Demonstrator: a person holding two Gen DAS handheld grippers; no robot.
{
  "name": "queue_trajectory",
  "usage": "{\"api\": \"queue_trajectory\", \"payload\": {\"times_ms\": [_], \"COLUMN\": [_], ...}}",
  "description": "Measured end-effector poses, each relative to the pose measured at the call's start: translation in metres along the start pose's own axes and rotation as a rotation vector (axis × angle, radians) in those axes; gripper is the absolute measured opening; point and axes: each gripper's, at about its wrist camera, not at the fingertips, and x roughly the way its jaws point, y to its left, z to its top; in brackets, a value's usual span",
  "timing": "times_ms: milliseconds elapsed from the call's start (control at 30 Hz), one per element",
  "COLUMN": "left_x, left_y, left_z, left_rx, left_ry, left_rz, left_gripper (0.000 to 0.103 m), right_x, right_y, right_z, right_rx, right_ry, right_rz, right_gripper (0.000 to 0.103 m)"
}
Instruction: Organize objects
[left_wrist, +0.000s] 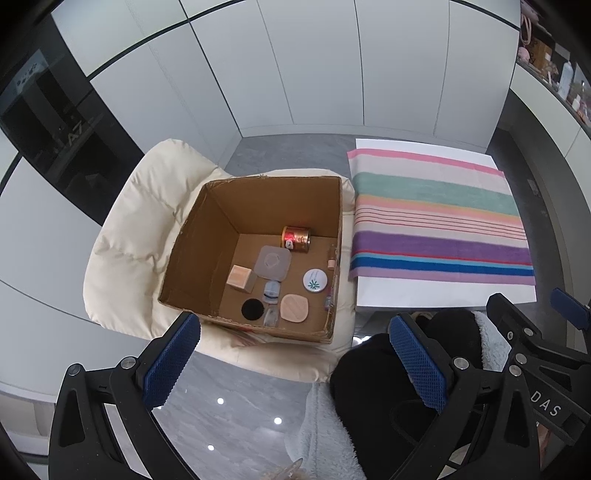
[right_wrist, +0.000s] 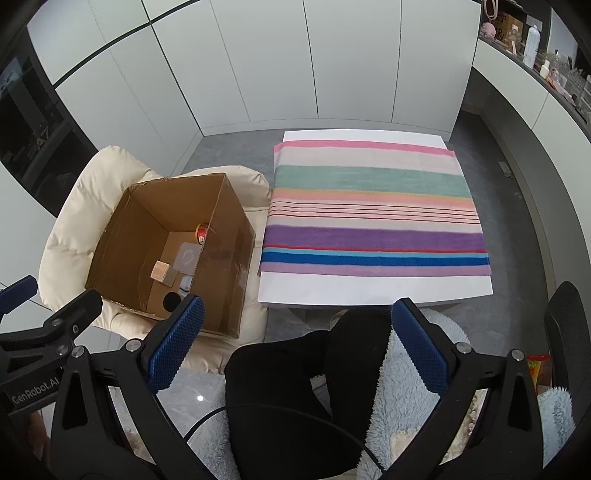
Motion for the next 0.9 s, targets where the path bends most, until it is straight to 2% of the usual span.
{"api": "queue_trajectory", "payload": {"times_ms": [333,667,900], "left_x": [0.0025,0.0079,0.0082], "left_y": [-0.0023,0.0004,-0.0012], "left_z": [0.0003,0.001,0.0005], "left_rx": [0.006,-0.006,0.0], "left_ry": [0.009,0.03,0.029], "left_rz": [0.009,-0.033,-0.029], "left_gripper": [0.103,0.103,0.103], "right_x": [0.003,0.0039,0.0041], "right_y": [-0.0014,-0.0037,-0.0012], "right_z": [-0.0017,-0.003,-0.004], "right_rx": [-0.003,0.002,0.004], "right_ry": [0.012,0.007,0.009], "right_rz": [-0.005,-0.01,-0.011], "right_gripper": [0.103,0.103,0.103]}}
